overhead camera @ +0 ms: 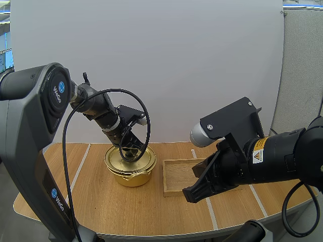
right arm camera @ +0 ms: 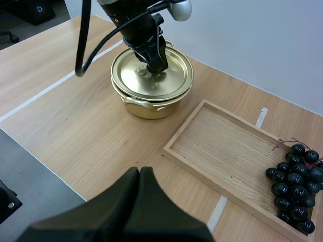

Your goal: Open the pot, put the pineapple inside, and close it

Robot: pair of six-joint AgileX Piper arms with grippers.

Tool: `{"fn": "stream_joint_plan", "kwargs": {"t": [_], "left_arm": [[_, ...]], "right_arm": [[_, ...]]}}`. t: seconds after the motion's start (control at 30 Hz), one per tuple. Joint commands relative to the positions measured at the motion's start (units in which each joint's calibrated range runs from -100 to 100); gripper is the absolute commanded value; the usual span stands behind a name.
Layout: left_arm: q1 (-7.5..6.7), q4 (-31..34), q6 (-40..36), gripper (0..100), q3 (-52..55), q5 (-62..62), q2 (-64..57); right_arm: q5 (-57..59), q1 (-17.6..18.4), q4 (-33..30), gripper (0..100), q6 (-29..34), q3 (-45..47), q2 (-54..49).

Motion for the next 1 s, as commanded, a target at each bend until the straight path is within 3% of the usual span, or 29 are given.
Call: {"fn": "stream_joint_plan", "kwargs": {"t": [0.0, 0.53, 0.6, 0.67, 0.77, 0.8, 0.97], "left_arm": [[-0.17, -0.5, 0.4, 0, 0.8, 7.4, 0.4], [-0.17, -2.4, 2.4, 3, 0.8, 10.6, 0.4], [-0.17, -1.9, 2.4, 13, 0.7, 10.8, 0.4], [-0.17, -1.6, 2.4, 40, 0.7, 11.0, 0.0], [-0.17, -1.6, 2.6, 92, 0.7, 11.3, -0.8], [-0.17, -1.6, 2.6, 100, 0.7, 11.3, -1.2], [-0.17, -1.6, 2.6, 100, 0.7, 11.9, -3.5]], "right_arm": [[-0.3, -0.2, -0.4, 0, 0.0, 0.1, -0.6], [-0.3, -0.2, -0.4, 0, 0.0, 0.1, -0.6], [-0.3, -0.2, -0.4, 0, 0.0, 0.1, -0.6], [-0.3, -0.2, -0.4, 0, 0.0, 0.1, -0.6], [-0.3, -0.2, -0.4, 0, 0.0, 0.1, -0.6], [-0.3, -0.2, -0.4, 0, 0.0, 0.1, -0.6], [-0.3, -0.2, -0.4, 0, 0.0, 0.1, -0.6]]}}
